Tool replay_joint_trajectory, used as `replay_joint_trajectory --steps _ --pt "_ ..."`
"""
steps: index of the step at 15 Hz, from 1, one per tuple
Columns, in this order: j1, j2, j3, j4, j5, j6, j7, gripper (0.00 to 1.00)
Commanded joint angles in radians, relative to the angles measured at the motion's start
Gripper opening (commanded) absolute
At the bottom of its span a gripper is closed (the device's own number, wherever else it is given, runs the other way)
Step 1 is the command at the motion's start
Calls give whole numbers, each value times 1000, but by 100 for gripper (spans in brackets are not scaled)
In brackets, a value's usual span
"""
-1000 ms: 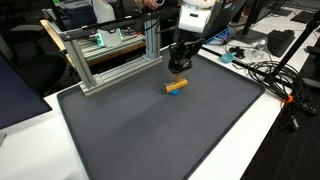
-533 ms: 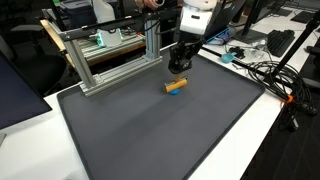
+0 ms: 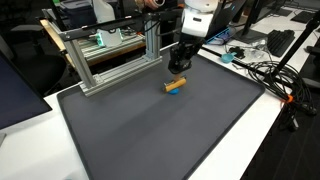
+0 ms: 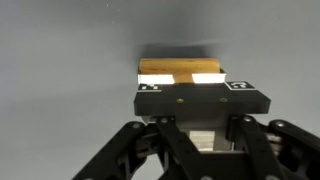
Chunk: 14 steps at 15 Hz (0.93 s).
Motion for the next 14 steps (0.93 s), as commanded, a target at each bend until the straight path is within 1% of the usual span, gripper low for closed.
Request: replay_joint_trajectory --steps 1,7,14 --pt "-9 80 9 9 41 -5 -32 22" --pt "-7 83 8 18 39 -17 -29 22" --pt "-7 56 5 7 34 -23 -28 22"
